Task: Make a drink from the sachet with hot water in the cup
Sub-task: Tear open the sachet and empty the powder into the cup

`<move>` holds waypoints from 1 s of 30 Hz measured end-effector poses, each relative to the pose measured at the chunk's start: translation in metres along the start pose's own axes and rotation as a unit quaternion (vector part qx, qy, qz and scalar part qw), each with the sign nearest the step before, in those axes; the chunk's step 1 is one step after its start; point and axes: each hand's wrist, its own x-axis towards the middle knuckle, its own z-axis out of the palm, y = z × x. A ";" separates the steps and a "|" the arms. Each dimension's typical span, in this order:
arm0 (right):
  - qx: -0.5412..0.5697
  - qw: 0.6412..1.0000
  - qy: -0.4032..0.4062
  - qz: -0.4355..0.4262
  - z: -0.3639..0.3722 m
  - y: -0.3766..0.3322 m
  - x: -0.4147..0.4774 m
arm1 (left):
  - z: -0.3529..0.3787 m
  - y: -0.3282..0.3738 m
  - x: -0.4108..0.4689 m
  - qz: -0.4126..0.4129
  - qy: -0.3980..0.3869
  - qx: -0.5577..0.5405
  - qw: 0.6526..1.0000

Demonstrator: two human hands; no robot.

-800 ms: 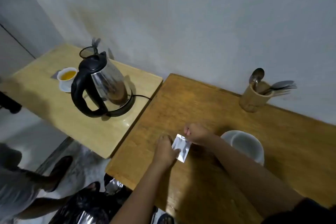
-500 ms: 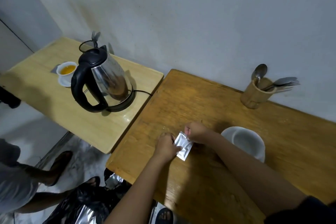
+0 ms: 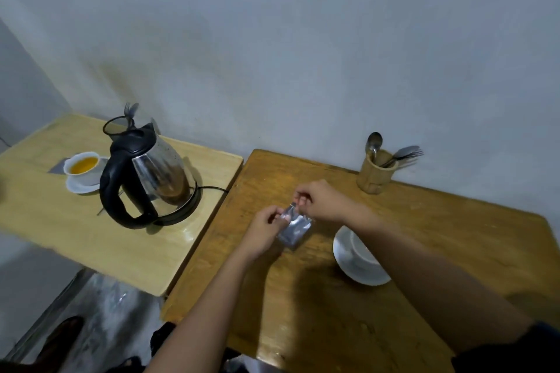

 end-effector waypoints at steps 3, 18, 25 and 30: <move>-0.022 0.999 0.048 -0.003 -0.014 -0.011 -0.010 | -0.001 0.021 -0.001 0.041 -0.001 0.001 0.999; 0.054 0.987 0.143 0.051 -0.023 -0.030 -0.054 | 0.010 0.043 -0.012 0.095 -0.016 -0.022 0.995; 0.057 0.986 0.146 0.055 -0.012 -0.034 -0.062 | 0.011 0.043 -0.025 0.058 -0.040 -0.031 0.997; 0.023 0.988 0.153 0.007 -0.006 -0.037 -0.063 | 0.010 0.047 -0.026 0.008 -0.038 -0.086 0.996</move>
